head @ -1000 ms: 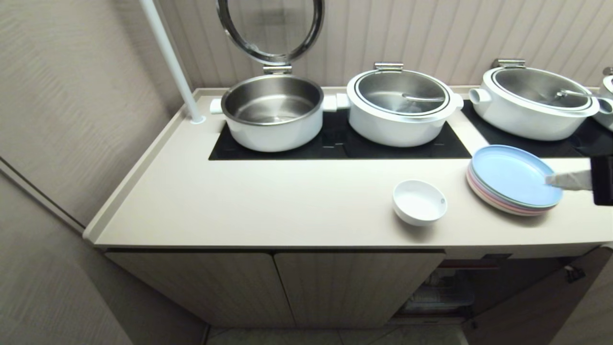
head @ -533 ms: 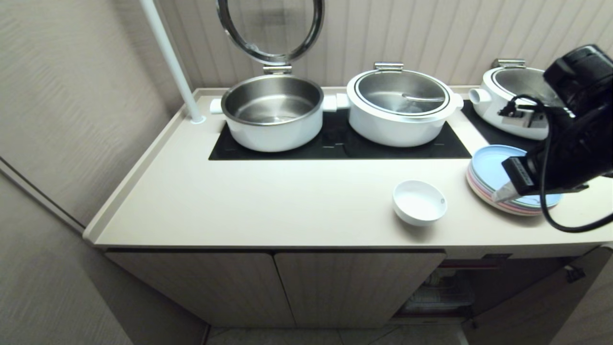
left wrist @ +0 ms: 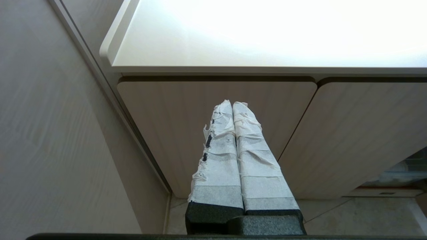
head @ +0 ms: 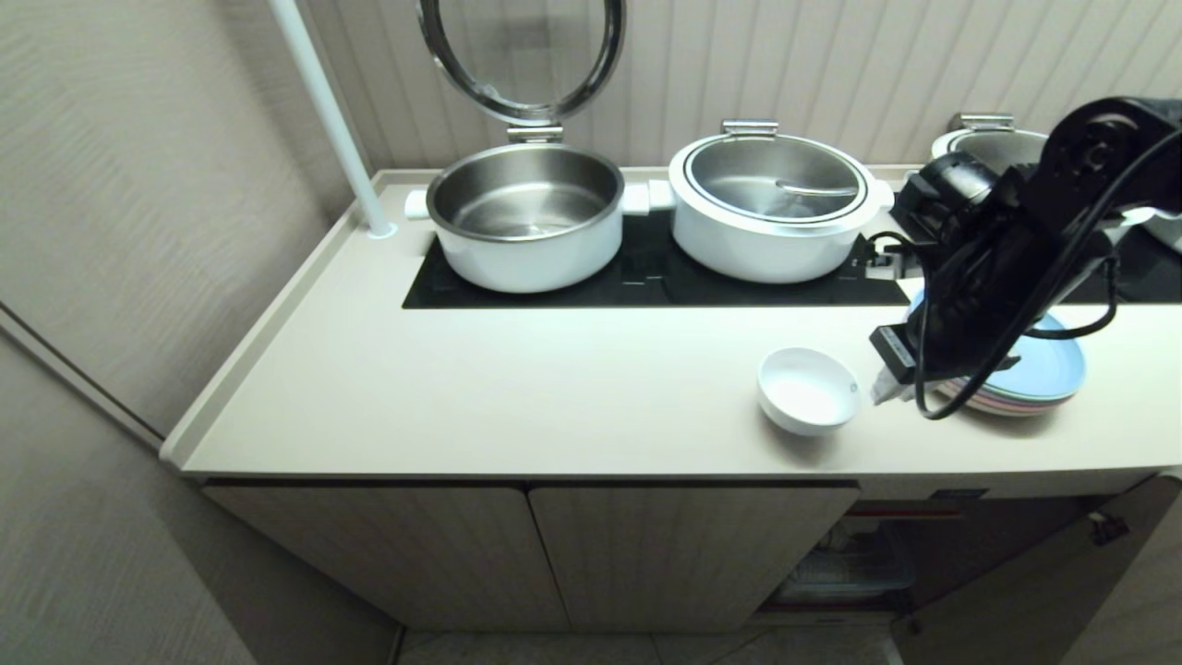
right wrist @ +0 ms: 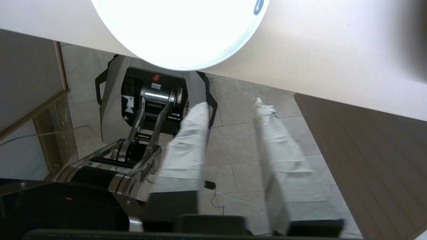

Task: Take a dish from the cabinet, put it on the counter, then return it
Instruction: Pick up the bowl from the table

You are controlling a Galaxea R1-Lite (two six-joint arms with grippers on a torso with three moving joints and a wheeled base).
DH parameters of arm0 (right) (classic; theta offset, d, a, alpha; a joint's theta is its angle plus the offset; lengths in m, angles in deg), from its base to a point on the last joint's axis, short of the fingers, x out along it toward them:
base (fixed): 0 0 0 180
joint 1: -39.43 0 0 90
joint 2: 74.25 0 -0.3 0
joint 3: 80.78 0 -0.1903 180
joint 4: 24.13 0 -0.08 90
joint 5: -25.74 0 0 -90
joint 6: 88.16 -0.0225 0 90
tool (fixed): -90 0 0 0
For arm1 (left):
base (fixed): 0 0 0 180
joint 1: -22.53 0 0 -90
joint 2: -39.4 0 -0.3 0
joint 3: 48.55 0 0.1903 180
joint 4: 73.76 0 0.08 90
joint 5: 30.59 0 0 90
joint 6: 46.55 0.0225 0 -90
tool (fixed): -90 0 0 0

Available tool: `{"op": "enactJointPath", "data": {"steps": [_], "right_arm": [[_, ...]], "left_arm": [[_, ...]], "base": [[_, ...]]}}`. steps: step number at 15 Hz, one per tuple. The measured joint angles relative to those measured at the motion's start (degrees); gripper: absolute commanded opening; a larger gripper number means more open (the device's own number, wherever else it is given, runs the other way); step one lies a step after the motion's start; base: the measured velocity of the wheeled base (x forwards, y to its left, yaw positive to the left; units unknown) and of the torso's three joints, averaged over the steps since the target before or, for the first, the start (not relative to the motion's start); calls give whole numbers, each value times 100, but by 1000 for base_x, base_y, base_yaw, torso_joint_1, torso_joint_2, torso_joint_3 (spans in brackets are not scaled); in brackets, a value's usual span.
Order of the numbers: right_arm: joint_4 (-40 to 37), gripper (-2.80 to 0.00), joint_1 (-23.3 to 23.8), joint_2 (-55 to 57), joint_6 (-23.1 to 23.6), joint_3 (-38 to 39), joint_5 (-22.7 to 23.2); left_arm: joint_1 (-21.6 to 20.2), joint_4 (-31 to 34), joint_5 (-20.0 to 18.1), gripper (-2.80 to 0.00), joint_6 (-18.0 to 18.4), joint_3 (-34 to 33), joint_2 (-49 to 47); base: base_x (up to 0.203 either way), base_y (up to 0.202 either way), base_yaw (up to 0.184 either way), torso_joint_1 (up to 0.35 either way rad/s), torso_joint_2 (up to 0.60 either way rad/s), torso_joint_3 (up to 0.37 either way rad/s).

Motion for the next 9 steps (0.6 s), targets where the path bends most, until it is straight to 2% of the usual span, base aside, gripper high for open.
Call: {"op": "enactJointPath", "data": {"steps": [9], "right_arm": [[207, 0, -11, 263, -230, -19, -20]], "left_arm": [[0, 0, 2, -280, 0, 0, 0]], "base": [[0, 0, 0, 0, 0, 0]]}}
